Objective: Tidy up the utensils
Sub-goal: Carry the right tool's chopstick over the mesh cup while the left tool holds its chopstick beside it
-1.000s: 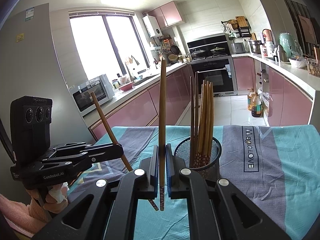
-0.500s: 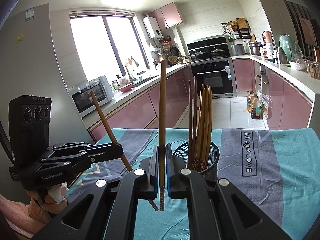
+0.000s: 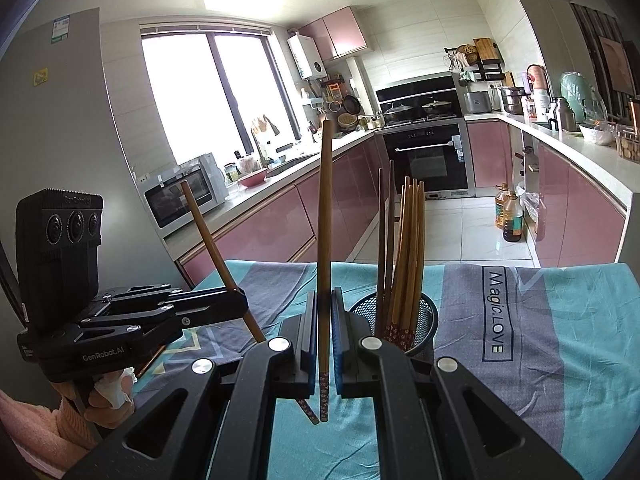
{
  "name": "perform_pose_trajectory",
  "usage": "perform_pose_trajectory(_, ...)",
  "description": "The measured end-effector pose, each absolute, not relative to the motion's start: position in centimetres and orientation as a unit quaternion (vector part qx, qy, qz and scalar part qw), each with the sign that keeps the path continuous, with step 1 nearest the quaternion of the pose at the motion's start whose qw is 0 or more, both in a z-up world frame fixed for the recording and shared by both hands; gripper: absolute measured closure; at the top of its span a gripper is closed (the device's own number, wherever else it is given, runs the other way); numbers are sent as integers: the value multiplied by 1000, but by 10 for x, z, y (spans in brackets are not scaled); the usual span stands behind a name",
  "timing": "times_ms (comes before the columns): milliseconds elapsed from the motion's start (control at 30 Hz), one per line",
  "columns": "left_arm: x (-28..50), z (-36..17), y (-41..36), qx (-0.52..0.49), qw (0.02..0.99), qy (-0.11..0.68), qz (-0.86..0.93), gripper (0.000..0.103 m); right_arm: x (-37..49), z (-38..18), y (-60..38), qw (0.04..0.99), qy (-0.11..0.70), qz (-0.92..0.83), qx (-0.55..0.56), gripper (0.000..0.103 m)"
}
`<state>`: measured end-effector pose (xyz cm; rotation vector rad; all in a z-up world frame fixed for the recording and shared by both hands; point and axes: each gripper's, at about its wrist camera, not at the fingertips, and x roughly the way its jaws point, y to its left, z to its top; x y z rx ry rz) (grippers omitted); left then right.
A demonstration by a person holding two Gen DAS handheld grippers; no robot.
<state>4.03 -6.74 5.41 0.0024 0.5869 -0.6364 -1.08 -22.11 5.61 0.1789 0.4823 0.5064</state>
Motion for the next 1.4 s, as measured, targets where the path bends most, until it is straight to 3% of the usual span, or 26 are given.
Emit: perform_pose_trajectory(1400, 32, 84, -72, 14, 917, 248, -312, 95, 7, 78, -233, 943, 206, 249, 83, 97)
